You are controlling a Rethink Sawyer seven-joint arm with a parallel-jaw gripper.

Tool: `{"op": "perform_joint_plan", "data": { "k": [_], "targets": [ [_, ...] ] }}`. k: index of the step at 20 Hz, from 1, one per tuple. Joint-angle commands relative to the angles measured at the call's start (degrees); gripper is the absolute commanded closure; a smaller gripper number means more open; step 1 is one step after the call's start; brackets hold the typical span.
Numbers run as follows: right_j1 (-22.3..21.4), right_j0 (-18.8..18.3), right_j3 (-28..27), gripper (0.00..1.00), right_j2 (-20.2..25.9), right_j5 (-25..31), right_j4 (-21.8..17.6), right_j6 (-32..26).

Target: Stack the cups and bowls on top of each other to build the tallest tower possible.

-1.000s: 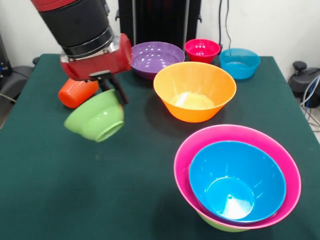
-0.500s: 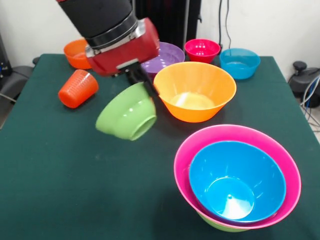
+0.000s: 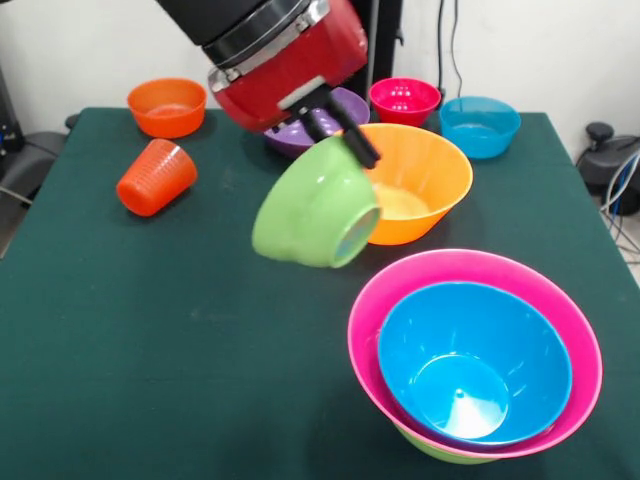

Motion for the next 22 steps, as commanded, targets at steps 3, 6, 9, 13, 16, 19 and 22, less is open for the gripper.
{"op": "perform_joint_plan", "data": {
  "k": [3,6,9,13,16,19,22],
  "targets": [
    [6.8,-0.4,0.9,1.0,8.7,0.6,1.2,-12.6],
    [7.2,0.2,-1.0,1.0,8.9,1.5,0.9,-11.4],
    [8.2,0.6,-2.2,1.0,9.3,1.4,0.5,-11.0],
    [9.7,-0.2,-0.5,1.0,11.2,-1.2,0.0,-10.5],
    [10.6,-0.2,0.0,1.0,12.2,-2.9,-0.6,-9.8],
    [11.3,0.1,-0.1,1.0,12.2,-4.1,-1.7,-9.3],
    [12.1,1.0,-1.1,1.0,11.1,-4.4,-3.1,-8.8]
  ]
}}
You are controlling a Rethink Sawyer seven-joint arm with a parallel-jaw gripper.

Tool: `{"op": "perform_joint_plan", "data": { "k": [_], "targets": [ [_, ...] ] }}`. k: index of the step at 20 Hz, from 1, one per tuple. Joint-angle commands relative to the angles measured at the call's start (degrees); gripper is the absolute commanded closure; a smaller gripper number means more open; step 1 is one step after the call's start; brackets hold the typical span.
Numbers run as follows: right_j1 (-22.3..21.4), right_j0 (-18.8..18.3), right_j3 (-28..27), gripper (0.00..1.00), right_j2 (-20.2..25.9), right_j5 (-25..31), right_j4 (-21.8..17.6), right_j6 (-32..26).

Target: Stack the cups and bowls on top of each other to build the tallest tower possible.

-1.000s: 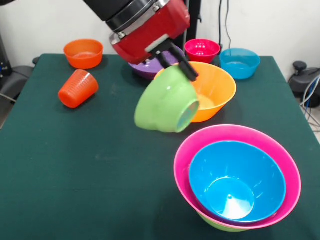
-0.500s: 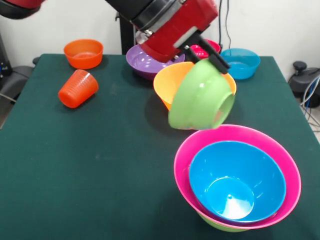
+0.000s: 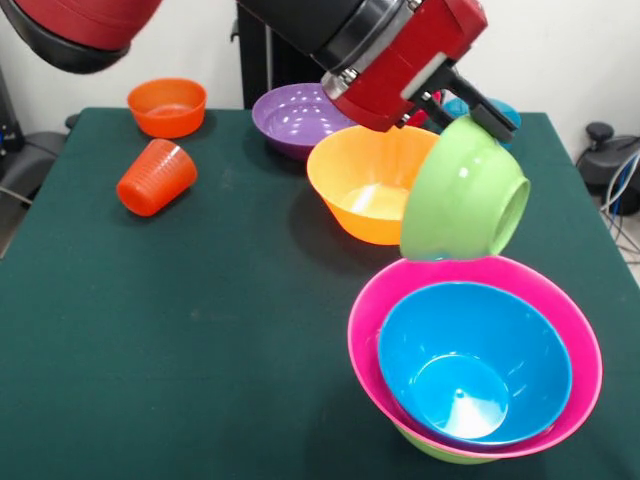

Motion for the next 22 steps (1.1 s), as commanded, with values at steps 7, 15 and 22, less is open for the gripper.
{"op": "perform_joint_plan", "data": {
  "k": [7,15,22],
  "targets": [
    [4.1,3.2,-4.2,1.0,-2.9,-1.8,-7.8,-12.3],
    [6.8,2.6,-7.6,1.0,-0.8,0.9,-9.0,-15.5],
    [7.8,2.1,-7.7,1.0,0.9,0.4,-8.9,-15.4]
  ]
}}
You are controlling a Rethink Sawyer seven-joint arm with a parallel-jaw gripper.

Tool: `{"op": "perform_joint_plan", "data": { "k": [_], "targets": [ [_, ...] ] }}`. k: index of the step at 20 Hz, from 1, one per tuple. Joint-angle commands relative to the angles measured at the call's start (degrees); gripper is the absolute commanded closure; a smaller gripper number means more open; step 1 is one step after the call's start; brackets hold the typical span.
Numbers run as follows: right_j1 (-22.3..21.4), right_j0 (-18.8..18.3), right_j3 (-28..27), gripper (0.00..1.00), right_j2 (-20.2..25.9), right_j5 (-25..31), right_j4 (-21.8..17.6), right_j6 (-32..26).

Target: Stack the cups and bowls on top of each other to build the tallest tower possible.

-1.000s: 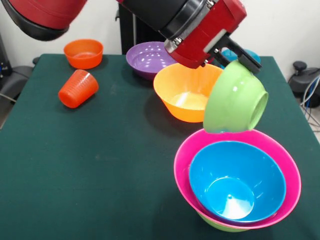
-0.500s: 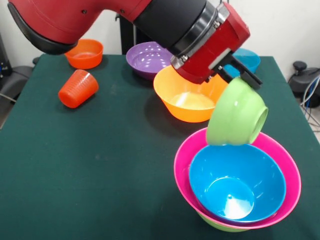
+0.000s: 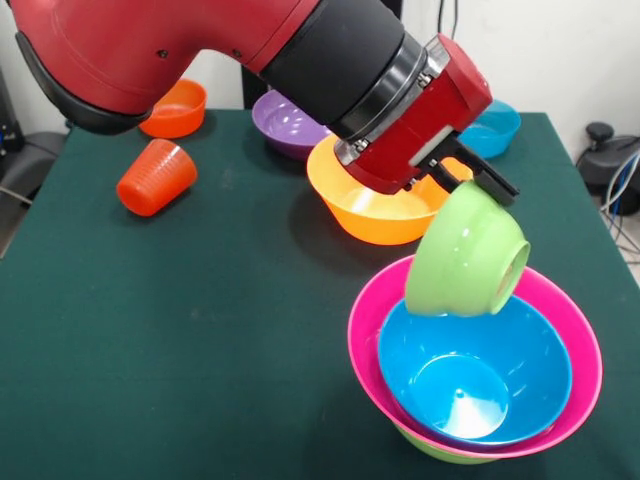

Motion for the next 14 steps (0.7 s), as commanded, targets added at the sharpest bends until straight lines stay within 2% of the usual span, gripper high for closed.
{"op": "perform_joint_plan", "data": {
  "k": [1,4,11,14],
  "targets": [
    [2.0,1.2,-4.0,1.0,0.1,1.8,-3.3,-15.5],
    [1.3,1.4,-4.4,1.0,-0.3,1.7,-4.3,-15.4],
    [2.4,0.9,-4.4,1.0,1.7,2.7,-2.7,-14.8],
    [4.2,0.7,-4.7,1.0,2.6,1.8,-2.0,-15.0]
  ]
}}
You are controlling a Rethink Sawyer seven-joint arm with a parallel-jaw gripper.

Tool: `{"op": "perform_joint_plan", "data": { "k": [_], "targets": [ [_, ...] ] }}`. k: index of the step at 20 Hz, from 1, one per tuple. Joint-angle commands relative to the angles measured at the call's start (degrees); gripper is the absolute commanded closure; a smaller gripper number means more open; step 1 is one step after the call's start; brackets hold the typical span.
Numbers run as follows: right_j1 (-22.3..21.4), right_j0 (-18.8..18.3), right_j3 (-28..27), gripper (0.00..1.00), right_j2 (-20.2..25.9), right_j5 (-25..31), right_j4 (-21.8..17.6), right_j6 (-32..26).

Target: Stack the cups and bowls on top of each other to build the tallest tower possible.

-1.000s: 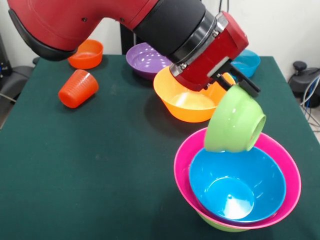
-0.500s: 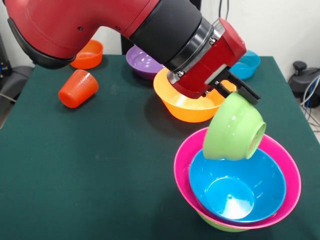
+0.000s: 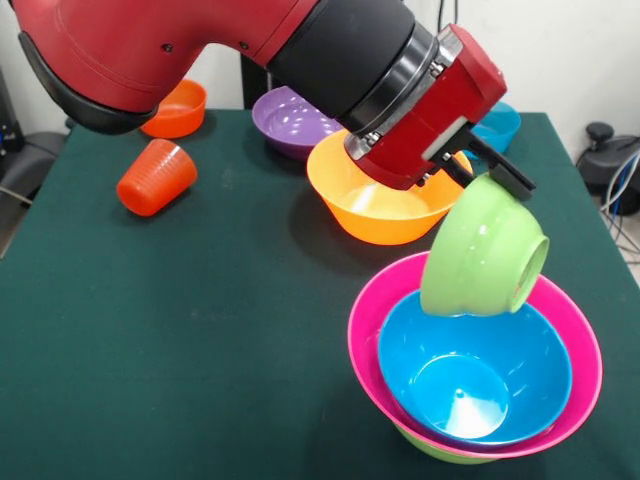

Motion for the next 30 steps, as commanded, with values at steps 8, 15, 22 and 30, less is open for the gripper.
{"op": "perform_joint_plan", "data": {
  "k": [8,15,22,30],
  "targets": [
    [4.1,0.7,-4.9,1.0,-0.2,1.4,-3.8,-16.3],
    [6.2,0.7,-4.3,1.0,2.6,-0.8,-3.0,-15.6],
    [8.4,0.7,-3.3,1.0,5.3,-2.8,-2.1,-14.0],
    [9.6,1.0,-2.7,1.0,6.7,-4.0,-2.9,-12.1]
  ]
}}
